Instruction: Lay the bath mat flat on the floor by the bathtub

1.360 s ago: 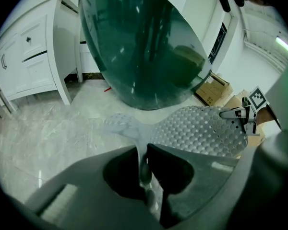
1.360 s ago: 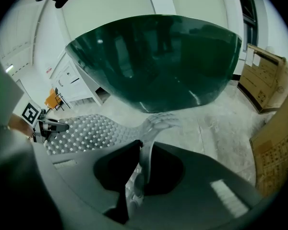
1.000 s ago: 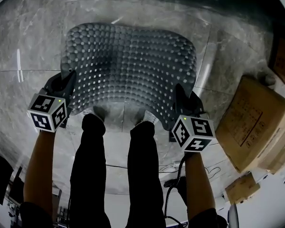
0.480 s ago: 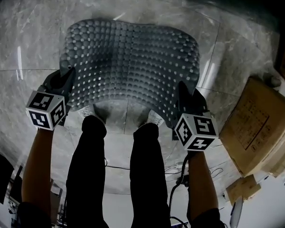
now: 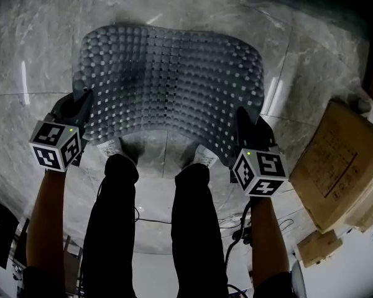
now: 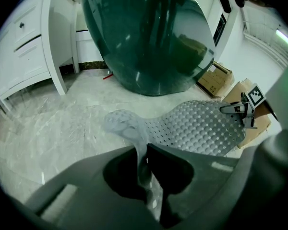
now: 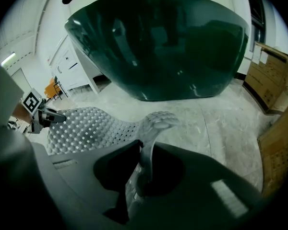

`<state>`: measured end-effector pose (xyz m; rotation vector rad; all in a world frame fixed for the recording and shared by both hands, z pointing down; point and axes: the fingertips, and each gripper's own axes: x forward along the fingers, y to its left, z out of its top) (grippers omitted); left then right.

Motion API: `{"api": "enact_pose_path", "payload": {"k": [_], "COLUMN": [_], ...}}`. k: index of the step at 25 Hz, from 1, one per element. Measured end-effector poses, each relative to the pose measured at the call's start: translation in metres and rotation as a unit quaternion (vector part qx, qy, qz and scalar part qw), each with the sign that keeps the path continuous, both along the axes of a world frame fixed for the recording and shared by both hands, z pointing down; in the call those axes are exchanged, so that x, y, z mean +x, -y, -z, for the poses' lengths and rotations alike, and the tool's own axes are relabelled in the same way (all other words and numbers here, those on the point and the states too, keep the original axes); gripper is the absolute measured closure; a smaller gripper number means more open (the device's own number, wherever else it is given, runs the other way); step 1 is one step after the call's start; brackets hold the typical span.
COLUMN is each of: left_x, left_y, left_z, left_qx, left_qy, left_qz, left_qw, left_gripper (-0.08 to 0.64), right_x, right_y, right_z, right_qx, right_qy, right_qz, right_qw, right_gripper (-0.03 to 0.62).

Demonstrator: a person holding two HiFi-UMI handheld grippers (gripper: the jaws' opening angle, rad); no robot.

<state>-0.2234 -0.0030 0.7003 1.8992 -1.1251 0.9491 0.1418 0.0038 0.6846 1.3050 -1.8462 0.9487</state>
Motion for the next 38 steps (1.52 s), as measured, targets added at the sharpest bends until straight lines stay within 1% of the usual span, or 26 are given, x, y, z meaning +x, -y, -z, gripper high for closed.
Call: {"api": "enact_pose_path", "payload": {"k": [4, 8, 17, 25, 31, 38], "left_x": [-0.003, -0.006, -0.025, -0.037, -0.045, -0.059], "left_y": [-0.005, -0.005, -0.001, -0.005, -0.013, -0.011], "left_z": [-0.01, -0.02, -0.041, -0.058, -0.085, -0.109], "left_qx": [-0.009, -0.01, -0.019, -0.014, -0.019, -0.023], "left_qy": [0.003, 0.005, 0.02, 0.037, 0.036, 0.053], "left_qz": [0.0, -0.001, 0.004, 0.014, 0.023, 0.03], "left_qw": [1.0, 0.9999, 0.9996, 0.9991, 0.9989, 0.9979], "left_gripper": [0.54, 0.54, 0.54, 0.54, 0.54, 0.54], "right_x": [0.006, 0.012, 0.027, 0.043, 0.055, 0.068], "right_y": [-0.006, -0.01, -0.011, -0.015, -0.022, -0.025], "right_z": [-0.01, -0.022, -0.048, -0.07, -0.092, -0.121], "right_qx": [-0.009, -0.015, -0.028, -0.024, -0.03, -0.034], "right_qy": [-0.002, -0.008, -0.017, -0.024, -0.038, -0.043], "right_qz": [-0.006, -0.009, -0.026, -0.037, -0.051, -0.066], "right_qw": [1.0, 1.0, 0.999, 0.999, 0.998, 0.996], "right_gripper": [0.541, 0.541, 0.541, 0.54, 0.54, 0.54]}}
